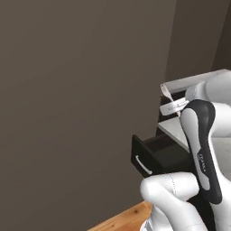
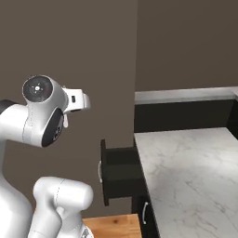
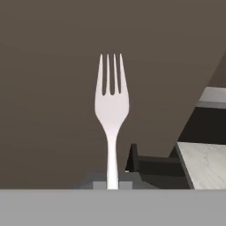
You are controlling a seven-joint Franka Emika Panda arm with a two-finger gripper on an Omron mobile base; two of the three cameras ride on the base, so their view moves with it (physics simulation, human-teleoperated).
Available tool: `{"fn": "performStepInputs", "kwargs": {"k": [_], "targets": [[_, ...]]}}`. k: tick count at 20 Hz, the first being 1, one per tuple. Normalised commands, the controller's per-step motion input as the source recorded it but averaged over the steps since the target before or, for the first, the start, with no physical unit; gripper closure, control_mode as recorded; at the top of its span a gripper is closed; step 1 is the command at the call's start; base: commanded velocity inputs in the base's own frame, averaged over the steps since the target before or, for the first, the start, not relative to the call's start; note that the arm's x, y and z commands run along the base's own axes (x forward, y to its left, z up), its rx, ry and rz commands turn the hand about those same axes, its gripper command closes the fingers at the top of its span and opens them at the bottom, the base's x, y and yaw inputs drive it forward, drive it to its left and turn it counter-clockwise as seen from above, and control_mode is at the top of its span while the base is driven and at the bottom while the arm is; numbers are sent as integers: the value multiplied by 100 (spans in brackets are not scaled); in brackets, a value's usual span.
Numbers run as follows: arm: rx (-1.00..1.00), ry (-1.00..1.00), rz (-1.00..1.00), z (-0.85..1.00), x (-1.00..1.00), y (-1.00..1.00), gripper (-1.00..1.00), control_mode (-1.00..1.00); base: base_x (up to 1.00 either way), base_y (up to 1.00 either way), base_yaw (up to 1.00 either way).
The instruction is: Pick up the metallic utensils from the counter and place them in the open drawer. Make sure not to pick up any wooden utensils.
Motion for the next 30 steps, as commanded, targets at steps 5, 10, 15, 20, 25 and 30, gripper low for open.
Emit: {"fn": "performStepInputs", "kwargs": {"k": [5,10,15,20,25,30], "targets": [[0,0,0,0,0,0,100,100,-9,-28,0],[0,1,0,-8,-1,0,100,-100,-23,0,0],[-2,20,0,-68,-1,-2,100,-100,0,0,0],[-4,40,0,-95,40,-8,100,-100,0,0,0],[0,33,0,-96,74,-22,100,-100,0,0,0],[0,27,0,-92,87,-25,100,-100,0,0,0]]}}
